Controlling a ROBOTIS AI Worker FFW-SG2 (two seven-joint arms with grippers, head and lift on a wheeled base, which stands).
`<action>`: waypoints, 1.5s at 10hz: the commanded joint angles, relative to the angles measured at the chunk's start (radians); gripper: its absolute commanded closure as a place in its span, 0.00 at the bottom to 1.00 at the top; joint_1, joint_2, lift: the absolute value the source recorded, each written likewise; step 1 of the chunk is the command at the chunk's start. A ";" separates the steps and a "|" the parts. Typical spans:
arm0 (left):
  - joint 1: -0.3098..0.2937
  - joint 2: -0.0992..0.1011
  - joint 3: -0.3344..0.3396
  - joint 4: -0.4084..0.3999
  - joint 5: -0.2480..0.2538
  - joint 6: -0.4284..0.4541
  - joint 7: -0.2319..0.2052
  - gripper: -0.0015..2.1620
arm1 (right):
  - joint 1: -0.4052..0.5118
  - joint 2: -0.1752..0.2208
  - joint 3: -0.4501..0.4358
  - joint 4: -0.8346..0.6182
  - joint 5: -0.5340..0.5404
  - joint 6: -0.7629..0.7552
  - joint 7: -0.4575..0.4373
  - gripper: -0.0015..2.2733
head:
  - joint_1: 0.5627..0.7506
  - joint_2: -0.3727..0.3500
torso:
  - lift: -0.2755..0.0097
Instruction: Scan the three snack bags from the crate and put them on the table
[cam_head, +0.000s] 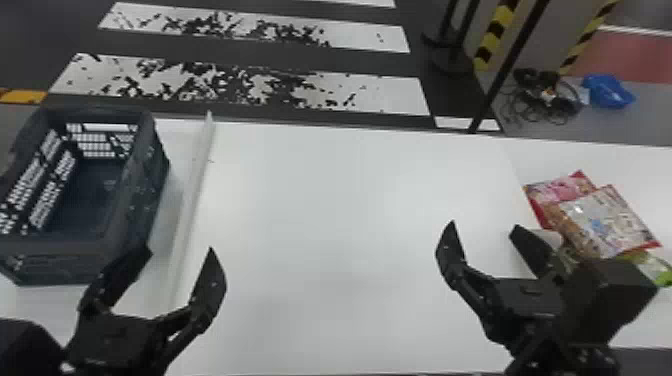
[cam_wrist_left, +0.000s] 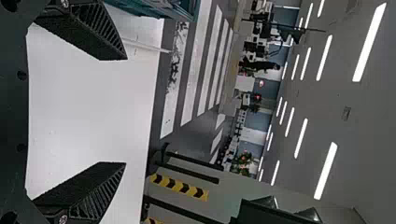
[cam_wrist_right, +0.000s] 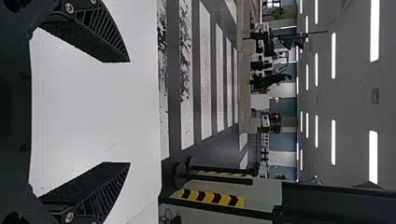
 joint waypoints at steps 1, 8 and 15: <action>-0.001 -0.001 0.001 0.001 0.000 0.001 0.000 0.03 | -0.002 -0.006 0.002 0.002 0.000 -0.004 0.000 0.04 | 0.70 0.35 | 0.64; -0.020 -0.001 -0.001 -0.021 -0.003 0.123 -0.005 0.03 | -0.003 -0.022 0.012 -0.001 0.003 -0.004 0.001 0.04 | 0.70 0.36 | 0.64; -0.020 -0.003 -0.007 -0.028 -0.008 0.117 0.014 0.03 | -0.003 -0.028 0.015 -0.002 0.002 -0.001 0.001 0.04 | 0.70 0.36 | 0.64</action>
